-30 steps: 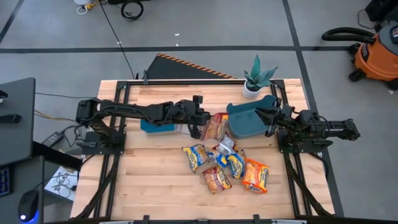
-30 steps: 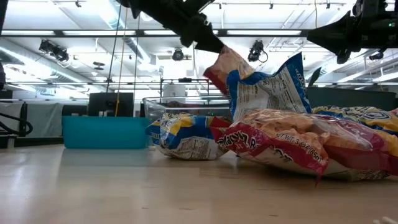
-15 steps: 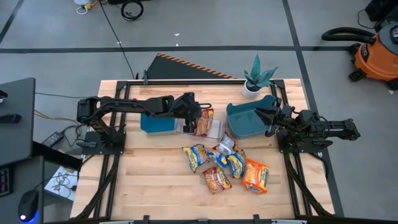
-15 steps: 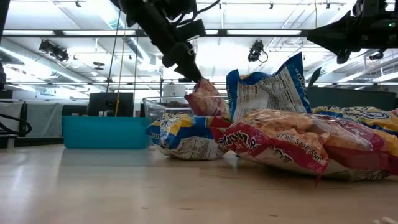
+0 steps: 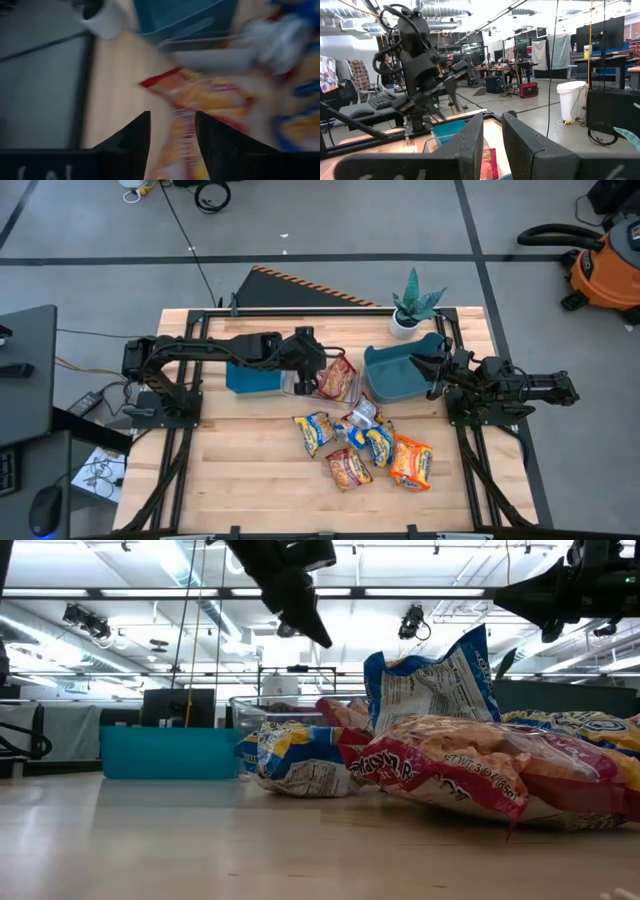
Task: Sort Maruchan noodles
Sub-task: Put the red noodle pack into the transparent bin, then put the blue noodle pack into the right blue bin
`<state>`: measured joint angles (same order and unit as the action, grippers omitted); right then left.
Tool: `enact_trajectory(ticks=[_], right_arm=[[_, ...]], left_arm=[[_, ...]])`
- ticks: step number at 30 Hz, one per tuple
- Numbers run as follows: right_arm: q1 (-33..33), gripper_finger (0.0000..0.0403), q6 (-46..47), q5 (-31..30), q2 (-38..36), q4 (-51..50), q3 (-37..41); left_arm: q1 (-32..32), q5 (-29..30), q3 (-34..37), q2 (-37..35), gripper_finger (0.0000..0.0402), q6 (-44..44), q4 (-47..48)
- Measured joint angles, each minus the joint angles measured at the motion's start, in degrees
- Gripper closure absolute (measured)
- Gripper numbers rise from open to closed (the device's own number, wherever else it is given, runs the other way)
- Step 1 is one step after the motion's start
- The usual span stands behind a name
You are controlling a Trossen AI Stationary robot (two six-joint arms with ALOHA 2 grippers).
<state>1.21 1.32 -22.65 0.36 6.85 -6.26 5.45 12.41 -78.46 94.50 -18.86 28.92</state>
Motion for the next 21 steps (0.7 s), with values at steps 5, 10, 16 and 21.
enact_trajectory(ticks=[5, 10, 16, 21], right_arm=[[0.00, 0.0325, 0.00, 0.00, 0.00, 0.01, 0.00], [0.00, 0.0325, 0.00, 0.00, 0.00, 0.04, 0.00], [-0.02, 0.0325, 0.02, -0.05, 0.07, 1.02, 0.00], [0.00, 0.0325, 0.00, -0.14, 0.09, 1.25, 0.00]], left_arm=[[-1.69, -16.32, 0.04, 0.56, 0.0246, 6.79, 3.48], [-5.83, -19.49, -0.02, 2.76, 0.0246, 13.19, 3.62], [-12.92, -16.40, 0.13, 6.99, 0.0246, 15.56, 8.58], [-16.58, -7.49, 0.13, 8.55, 0.0246, 13.91, 15.05]])
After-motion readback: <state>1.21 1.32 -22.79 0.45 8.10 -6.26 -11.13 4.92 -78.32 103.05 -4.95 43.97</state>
